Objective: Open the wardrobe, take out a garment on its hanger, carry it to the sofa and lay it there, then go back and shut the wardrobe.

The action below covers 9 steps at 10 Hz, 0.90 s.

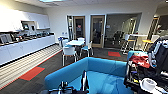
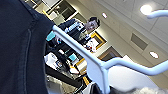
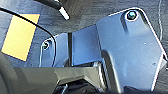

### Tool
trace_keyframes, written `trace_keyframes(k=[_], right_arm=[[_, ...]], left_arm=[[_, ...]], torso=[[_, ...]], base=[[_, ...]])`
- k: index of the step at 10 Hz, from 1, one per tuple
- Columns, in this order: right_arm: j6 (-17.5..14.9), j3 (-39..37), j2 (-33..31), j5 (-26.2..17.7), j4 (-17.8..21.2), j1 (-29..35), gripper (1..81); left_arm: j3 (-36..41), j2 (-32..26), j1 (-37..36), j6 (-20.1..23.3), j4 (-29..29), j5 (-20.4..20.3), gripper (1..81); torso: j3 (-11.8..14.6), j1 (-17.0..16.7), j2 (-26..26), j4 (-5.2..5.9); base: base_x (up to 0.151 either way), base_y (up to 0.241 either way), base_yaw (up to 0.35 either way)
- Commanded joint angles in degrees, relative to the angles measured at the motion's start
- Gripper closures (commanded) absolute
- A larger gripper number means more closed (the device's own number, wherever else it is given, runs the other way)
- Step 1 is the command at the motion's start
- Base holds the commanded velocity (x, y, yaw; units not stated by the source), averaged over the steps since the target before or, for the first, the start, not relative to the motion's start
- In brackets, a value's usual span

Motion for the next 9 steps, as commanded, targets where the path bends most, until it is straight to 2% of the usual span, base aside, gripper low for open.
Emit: trace_keyframes(k=[1, 9], right_arm=[[-0.31, 0.59, 0.75, -2.93, -0.53, 1.97, 1.0], [-0.49, 0.59, 0.75, -3.10, -0.70, 2.15, 1.0]], left_arm=[[2.87, -0.67, -7.21, 0.97, 2.21, -2.59, 81.1], [3.14, -1.38, -7.21, 0.80, 2.30, -2.15, 81.1]], torso=[[0.00, 0.01, 0.00, 0.00], [0.00, 0.01, 0.00, 0.00]], base=[[0.000, 0.000, -0.253], [0.000, 0.000, -0.250]])
